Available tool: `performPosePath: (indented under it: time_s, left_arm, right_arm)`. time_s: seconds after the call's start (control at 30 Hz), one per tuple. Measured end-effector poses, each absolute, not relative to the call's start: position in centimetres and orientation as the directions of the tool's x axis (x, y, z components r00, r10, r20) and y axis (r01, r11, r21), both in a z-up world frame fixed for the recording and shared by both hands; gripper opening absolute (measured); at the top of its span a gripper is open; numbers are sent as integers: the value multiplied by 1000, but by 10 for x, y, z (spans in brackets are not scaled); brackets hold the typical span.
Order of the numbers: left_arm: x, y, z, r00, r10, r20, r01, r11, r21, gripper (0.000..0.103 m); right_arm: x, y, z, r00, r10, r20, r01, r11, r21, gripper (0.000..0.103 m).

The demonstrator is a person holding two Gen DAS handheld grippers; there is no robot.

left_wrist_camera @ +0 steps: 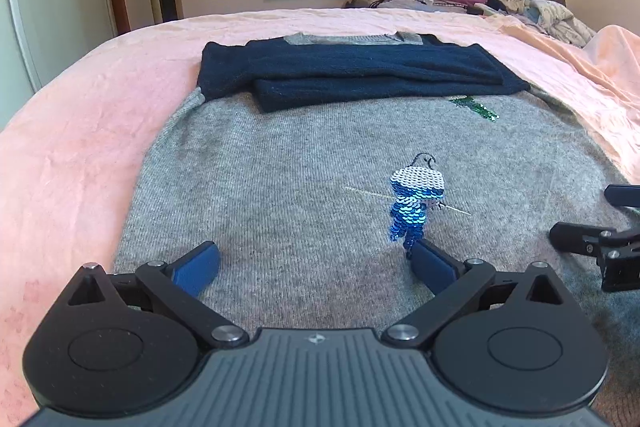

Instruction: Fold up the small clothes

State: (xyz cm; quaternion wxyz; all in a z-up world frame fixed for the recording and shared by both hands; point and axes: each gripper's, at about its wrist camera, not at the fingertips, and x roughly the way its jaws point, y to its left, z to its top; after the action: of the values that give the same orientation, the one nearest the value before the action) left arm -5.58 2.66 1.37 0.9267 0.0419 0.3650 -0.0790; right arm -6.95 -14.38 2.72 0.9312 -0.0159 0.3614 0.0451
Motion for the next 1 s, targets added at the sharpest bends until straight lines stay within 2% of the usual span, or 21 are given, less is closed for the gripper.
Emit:
performPosePath:
  time_s: [0.17, 0.27, 0.33, 0.4, 0.67, 0.8, 0.83, 0.93, 1.0]
  left_arm:
    - [-57, 26, 14, 723, -114, -681, 175, 984, 22, 103]
    - [-57, 26, 14, 724, -113, -681, 176, 984, 23, 103]
    - [-58, 26, 14, 723, -114, -681, 178, 984, 24, 103]
    - [-58, 26, 14, 723, -116, -681, 179, 984, 22, 103]
    - [-75, 26, 18, 704, -88, -705, 156, 987, 32, 103]
    - [-98, 33, 17, 705, -110, -700, 185, 982, 32, 103]
    - [-105, 37, 19, 697, -114, -708, 195, 980, 34, 103]
    - [-129, 63, 32, 677, -170, -716, 204, 978, -38, 103]
    - [-147, 90, 39, 682, -199, -704, 173, 979, -109, 103]
  right_arm:
    - [-66, -140, 39, 710, 37, -704, -47, 999, 6, 102]
    - [-68, -128, 43, 715, 95, -693, -88, 995, 46, 103]
    - [-66, -119, 33, 697, 86, -712, -107, 994, 16, 103]
    - [-70, -120, 27, 733, 103, -673, -135, 991, 5, 103]
    - [-71, -120, 38, 722, 65, -689, -95, 996, -5, 103]
    - [-77, -114, 31, 703, 94, -705, -139, 990, -7, 103]
    - [-82, -119, 28, 728, 115, -676, -149, 989, 8, 103]
    - [-87, -130, 37, 710, 77, -700, -112, 994, -4, 103]
    - [-102, -150, 52, 706, 135, -695, -100, 991, 90, 103]
